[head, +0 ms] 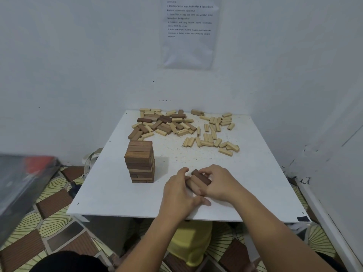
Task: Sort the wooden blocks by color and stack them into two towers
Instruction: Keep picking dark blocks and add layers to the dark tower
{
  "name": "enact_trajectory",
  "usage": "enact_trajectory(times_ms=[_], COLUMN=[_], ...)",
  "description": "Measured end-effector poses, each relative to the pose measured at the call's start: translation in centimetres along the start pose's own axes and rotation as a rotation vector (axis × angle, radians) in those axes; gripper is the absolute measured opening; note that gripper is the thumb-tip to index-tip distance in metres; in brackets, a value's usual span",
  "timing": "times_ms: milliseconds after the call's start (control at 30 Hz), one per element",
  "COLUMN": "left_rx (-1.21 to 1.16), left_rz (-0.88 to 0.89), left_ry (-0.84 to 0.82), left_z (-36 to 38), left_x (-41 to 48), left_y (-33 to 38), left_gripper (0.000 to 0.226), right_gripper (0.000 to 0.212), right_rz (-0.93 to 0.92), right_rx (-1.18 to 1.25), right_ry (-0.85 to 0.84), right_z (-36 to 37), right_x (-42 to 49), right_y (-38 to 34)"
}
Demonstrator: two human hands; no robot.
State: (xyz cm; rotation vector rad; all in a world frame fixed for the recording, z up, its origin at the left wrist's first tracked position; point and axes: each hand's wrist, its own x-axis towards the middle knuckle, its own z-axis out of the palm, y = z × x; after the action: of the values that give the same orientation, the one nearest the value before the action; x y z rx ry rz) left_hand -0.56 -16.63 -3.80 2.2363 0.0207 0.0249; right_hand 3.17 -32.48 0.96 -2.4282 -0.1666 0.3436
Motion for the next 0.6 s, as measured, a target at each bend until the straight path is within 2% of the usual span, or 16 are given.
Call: enact_trajectory(times_ms=[67, 133, 233, 300, 367, 433, 533, 600], left_rx=[0.001, -0.018, -0.013, -0.042, -0.166, -0.296, -0.397, -0.452], left_rz=[0.006, 0.002, 0.055, 0.075, 0.031, -0.022, -0.076, -0.114], left_ry=[-0.062, -0.109, -0.150, -0.152, -0.128, -0.076, -0.016, -0.031], left_z=[-0.4, -0.9, -2.0, -2.4, -2.5, -2.1, -0.9, -0.1], left_x=[-0.1, -0.5, -1.3, -1.5, -1.2, -0.3, 1.2, 1.9], left_y=[-0.1, -0.2, -0.3, -0.3, 0.0, 0.8, 2.2, 2.9], left_gripper=[0.131, 0.126, 0.102, 0.080, 0.062, 0.048, 0.052, 0.057], right_gripper=[0.037, 0.048, 0.058, 0.055, 0.049, 0.046, 0.049, 0.058], right_rz=[-0.018, -0.048, -0.102, -0.094, -0.044, 0.062, 0.184, 0.224], right_rx=[-0.016, -0.037, -0.083, -0.031, 0.156, 0.458, 0.958, 1.133], right_ry=[-0.023, -0.052, -0.098, -0.041, 0.173, 0.385, 0.419, 0.386], right_z=[0.1, 0.0, -0.4, -0.3, 0.5, 2.0, 4.5, 6.1], right_x=[0.0, 0.1, 0.0, -0.3, -0.7, -1.2, -1.1, -0.6], right_y=[0.5, 1.1, 1.8, 2.0, 1.8, 1.2, 0.0, -0.1])
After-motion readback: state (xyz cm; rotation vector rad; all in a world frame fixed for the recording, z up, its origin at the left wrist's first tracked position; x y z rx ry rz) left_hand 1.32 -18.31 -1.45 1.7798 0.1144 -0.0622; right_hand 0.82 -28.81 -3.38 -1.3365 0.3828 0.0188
